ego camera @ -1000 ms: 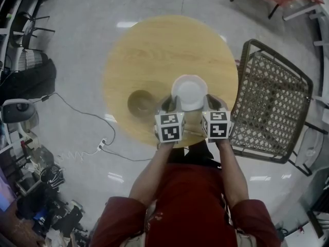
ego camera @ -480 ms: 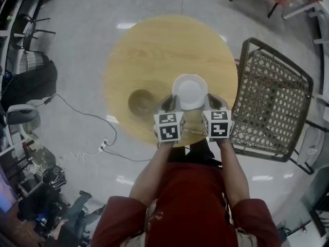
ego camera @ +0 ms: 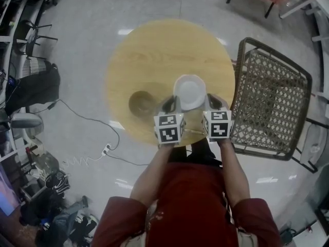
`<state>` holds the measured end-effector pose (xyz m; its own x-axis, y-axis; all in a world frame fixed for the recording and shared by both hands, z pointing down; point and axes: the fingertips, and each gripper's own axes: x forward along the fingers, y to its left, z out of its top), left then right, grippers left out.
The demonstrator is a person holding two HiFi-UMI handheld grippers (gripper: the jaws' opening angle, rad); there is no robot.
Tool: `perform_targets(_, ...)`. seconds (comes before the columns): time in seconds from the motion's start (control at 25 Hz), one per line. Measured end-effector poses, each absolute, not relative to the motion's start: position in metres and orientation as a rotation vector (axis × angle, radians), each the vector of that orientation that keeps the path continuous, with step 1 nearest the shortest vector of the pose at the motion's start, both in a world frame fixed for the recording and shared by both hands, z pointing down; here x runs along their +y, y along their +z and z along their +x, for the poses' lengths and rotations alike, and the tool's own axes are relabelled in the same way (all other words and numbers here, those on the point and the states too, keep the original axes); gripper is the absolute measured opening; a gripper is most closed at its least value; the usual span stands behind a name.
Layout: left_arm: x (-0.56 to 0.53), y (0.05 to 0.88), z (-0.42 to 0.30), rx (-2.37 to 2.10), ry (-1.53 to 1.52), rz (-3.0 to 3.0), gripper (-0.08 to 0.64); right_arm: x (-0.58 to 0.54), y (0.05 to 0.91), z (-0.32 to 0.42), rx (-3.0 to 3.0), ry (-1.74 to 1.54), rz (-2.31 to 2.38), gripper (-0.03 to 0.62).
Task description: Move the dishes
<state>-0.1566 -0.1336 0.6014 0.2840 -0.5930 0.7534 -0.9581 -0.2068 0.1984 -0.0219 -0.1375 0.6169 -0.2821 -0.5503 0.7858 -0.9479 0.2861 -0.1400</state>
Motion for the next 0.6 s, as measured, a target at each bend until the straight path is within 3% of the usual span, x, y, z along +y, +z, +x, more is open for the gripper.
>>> perform_targets(0.6, -0.131, 0.551, -0.115, -1.408, 0.685, 2.064, 0.015, -0.116, 0.586, 0.018, -1.958, 0.804, 1.472, 0.003)
